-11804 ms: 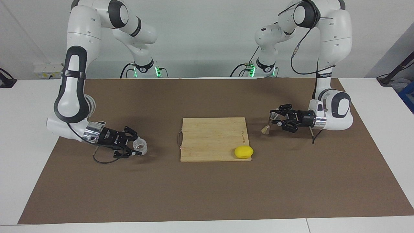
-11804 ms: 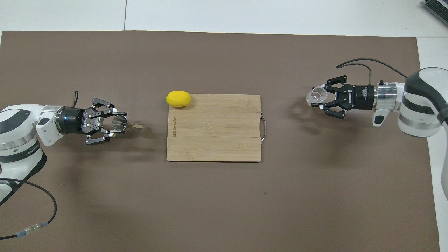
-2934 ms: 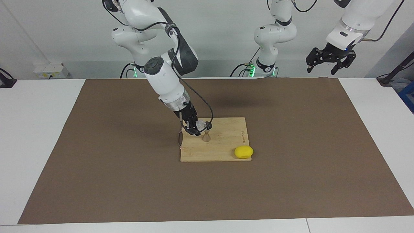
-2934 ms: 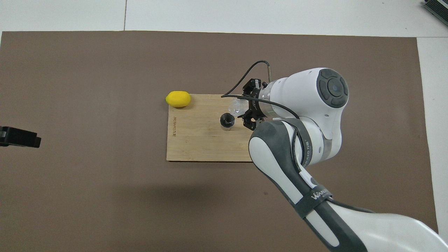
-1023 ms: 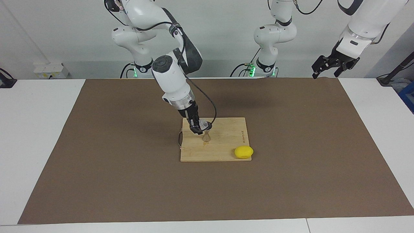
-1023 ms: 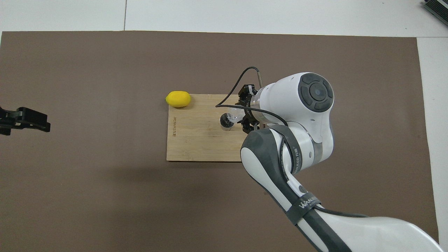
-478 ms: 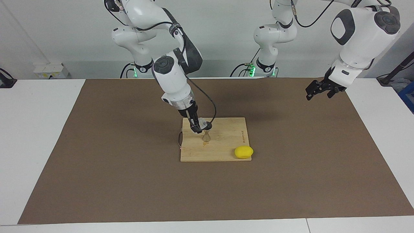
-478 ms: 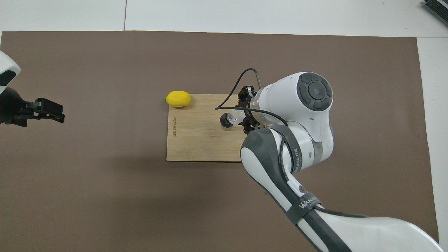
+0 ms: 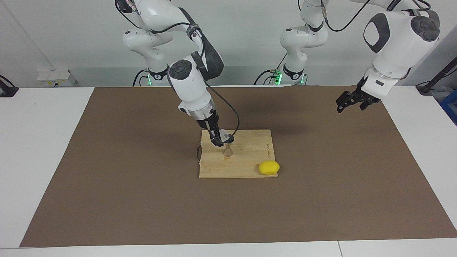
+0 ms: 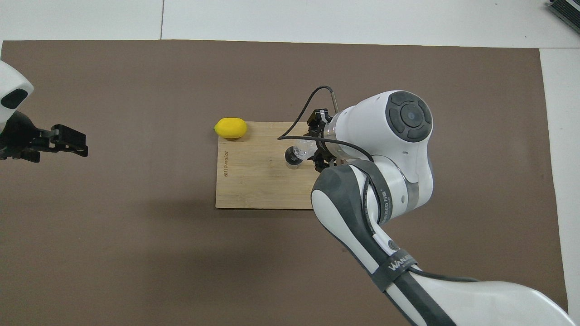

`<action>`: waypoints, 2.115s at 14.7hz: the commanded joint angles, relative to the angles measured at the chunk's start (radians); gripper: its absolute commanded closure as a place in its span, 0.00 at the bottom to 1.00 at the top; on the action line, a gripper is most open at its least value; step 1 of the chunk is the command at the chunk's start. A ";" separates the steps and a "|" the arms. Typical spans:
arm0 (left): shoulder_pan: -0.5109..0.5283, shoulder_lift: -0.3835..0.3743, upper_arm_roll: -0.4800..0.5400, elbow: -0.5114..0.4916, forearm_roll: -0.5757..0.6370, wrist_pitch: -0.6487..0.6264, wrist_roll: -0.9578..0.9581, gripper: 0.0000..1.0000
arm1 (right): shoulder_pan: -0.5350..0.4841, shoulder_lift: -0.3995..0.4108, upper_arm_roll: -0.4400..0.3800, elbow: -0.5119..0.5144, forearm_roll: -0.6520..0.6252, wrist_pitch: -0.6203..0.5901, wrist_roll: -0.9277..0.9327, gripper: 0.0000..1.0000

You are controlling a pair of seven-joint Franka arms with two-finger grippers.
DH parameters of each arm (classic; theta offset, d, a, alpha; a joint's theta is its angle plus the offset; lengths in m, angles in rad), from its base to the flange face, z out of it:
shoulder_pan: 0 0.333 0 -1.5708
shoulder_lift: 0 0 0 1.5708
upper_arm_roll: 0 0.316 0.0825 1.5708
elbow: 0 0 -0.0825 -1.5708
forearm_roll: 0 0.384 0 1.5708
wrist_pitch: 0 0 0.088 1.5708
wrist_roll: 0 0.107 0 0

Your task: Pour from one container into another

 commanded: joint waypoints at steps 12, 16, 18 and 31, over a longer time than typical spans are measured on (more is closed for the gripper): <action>-0.028 -0.001 0.026 0.010 0.018 0.005 -0.034 0.00 | 0.001 -0.001 0.004 0.017 -0.053 -0.026 0.007 1.00; -0.028 -0.001 0.028 0.010 0.018 0.005 -0.034 0.00 | -0.002 0.006 0.006 0.017 0.013 0.001 -0.003 1.00; -0.028 -0.001 0.029 0.010 0.018 0.005 -0.033 0.00 | -0.009 0.002 0.007 0.017 0.048 0.002 -0.019 1.00; -0.025 -0.012 0.029 0.007 0.018 -0.005 -0.033 0.00 | -0.288 -0.063 0.006 -0.001 0.583 -0.058 -0.320 1.00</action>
